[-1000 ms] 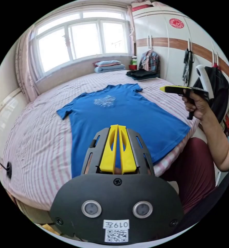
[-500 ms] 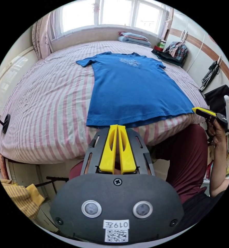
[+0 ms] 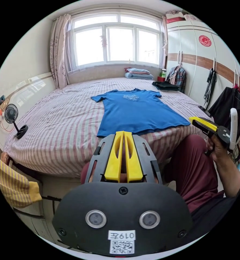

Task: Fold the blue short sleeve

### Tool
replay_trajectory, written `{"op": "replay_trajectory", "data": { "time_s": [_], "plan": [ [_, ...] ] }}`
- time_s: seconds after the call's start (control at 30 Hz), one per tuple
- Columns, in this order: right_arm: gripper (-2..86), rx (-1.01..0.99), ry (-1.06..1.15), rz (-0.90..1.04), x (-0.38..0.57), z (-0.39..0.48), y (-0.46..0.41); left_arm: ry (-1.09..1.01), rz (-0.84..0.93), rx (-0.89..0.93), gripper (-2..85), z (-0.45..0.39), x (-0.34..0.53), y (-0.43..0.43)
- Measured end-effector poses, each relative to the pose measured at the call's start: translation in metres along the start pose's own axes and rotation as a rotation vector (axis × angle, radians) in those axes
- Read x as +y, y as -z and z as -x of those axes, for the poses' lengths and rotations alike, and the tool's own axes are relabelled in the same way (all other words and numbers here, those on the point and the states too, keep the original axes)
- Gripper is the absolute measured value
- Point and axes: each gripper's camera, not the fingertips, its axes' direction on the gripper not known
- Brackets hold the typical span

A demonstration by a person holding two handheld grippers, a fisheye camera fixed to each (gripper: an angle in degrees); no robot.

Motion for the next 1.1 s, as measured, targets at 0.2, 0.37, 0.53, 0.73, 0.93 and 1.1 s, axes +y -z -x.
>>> {"op": "replay_trajectory", "data": {
  "time_s": [0.2, 0.37, 0.53, 0.73, 0.93, 1.1],
  "plan": [
    [-0.8, 0.003, -0.065, 0.059, 0.001, 0.0, -0.011, 0.069, 0.137, 0.035, 0.8, 0.053, 0.042, -0.021],
    [-0.7, -0.18, -0.177, 0.143, -0.006, -0.03, -0.031, 0.068, 0.094, 0.033, 0.8, 0.091, 0.015, -0.029],
    [-0.8, -0.173, -0.222, 0.099, -0.009, -0.033, -0.021, 0.073, 0.013, 0.075, 0.9, 0.133, -0.043, -0.047],
    [-0.5, -0.074, -0.174, -0.044, -0.048, -0.008, -0.015, 0.109, -0.1, 0.062, 0.9, 0.193, -0.138, -0.074],
    [2.5, -0.203, -0.128, -0.14, -0.125, 0.013, -0.034, 0.249, -0.129, 0.091, 0.9, 0.284, -0.195, -0.114],
    [6.7, -0.352, -0.051, -0.149, -0.207, 0.047, -0.08, 0.326, -0.08, 0.092, 0.8, 0.357, -0.229, -0.158]
  ]
}}
